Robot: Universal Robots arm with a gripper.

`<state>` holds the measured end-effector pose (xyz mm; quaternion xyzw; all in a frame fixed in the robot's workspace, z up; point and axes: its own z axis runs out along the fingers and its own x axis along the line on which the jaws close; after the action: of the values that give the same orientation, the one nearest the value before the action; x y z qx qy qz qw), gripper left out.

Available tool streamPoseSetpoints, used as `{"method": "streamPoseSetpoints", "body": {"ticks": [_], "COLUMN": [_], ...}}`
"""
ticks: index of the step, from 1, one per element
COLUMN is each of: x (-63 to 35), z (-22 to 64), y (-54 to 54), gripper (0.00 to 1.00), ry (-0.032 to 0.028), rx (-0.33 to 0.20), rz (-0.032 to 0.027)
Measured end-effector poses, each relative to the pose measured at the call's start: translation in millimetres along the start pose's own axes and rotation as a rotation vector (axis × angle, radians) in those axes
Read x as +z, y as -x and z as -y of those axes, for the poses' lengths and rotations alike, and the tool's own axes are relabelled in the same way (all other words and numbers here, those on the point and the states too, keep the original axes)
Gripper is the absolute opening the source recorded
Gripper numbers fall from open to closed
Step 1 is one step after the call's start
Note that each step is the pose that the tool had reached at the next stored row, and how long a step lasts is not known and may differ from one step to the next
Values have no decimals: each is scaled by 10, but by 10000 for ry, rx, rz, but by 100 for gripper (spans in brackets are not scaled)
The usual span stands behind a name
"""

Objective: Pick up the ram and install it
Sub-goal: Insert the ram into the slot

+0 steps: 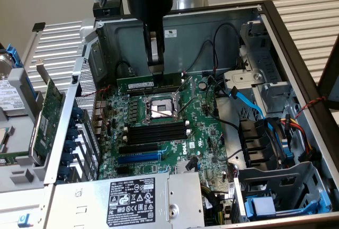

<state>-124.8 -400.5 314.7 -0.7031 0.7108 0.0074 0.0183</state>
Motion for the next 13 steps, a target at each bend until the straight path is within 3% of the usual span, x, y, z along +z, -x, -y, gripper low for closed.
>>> {"method": "streamPoseSetpoints", "body": {"ticks": [5,13], "x": [1,99], "z": [0,-1], "y": [0,-17], "gripper": [13,13], "ry": [-3,-34], "rx": [0,-2], "rz": [-2,41]}}
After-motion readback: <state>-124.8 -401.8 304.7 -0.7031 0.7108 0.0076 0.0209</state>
